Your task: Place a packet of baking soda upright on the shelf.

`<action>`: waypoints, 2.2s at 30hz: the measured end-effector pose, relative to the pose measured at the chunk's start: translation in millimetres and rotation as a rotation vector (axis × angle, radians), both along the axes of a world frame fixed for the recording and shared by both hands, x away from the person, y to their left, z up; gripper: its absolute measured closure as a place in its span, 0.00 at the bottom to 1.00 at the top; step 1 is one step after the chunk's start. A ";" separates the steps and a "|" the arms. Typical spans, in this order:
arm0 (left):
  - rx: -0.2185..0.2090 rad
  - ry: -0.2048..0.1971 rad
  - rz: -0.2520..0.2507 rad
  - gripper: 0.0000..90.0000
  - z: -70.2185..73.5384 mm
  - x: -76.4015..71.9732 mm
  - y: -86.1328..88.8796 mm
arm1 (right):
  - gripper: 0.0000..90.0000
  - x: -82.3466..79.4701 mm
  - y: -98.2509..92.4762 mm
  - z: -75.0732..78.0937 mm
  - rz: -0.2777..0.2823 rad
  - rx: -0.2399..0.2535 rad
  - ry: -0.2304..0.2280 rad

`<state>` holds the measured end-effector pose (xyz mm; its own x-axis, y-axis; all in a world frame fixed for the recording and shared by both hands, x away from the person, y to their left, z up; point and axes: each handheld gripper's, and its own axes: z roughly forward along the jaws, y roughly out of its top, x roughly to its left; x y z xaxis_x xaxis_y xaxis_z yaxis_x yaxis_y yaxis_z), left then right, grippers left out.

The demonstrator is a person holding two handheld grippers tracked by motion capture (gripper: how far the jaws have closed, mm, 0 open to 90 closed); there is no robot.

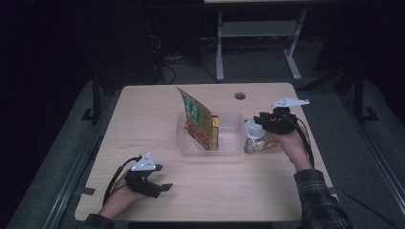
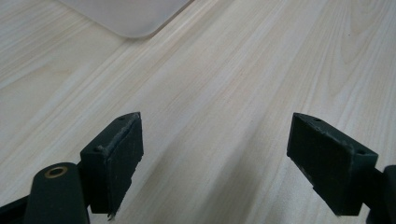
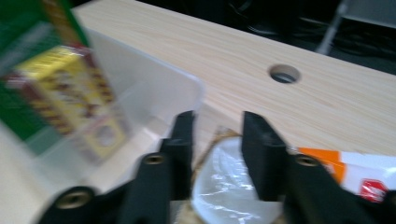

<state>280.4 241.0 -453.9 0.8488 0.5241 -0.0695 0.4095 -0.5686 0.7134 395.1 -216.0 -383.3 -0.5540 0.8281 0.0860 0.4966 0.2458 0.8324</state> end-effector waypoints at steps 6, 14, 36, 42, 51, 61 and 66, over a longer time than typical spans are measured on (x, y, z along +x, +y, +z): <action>0.012 0.005 -0.009 0.20 -0.4 0.0 -0.5 | 1.00 25.4 5.0 -16.6 -0.040 0.003 0.030; 0.013 0.009 -0.012 0.20 -0.6 -0.1 -0.5 | 1.00 60.7 19.0 -37.5 -0.106 -0.067 0.086; 0.027 0.008 -0.020 0.20 -1.4 -2.2 -3.0 | 1.00 36.5 13.9 -62.1 -0.027 -0.153 0.101; 0.022 0.010 -0.018 0.20 -1.5 -3.2 -4.3 | 1.00 15.8 11.5 -65.0 -0.005 -0.153 0.109; 0.031 0.005 -0.029 0.20 -1.0 -3.8 -5.5 | 1.00 -24.8 13.4 -68.8 0.044 -0.166 0.123; 0.040 0.005 -0.038 0.20 -1.0 -3.2 -5.6 | 1.00 -64.2 -5.8 -49.1 0.054 -0.104 0.097; 0.037 0.013 -0.038 0.20 -1.8 -3.6 -7.3 | 1.00 -82.3 -18.9 -51.9 0.104 -0.132 0.107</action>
<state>276.7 233.7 -455.7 0.8674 0.4937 -0.0620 0.3961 -0.6098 0.6865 312.8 -234.9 -435.2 -0.6304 0.7750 0.0432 0.5465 0.4037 0.7337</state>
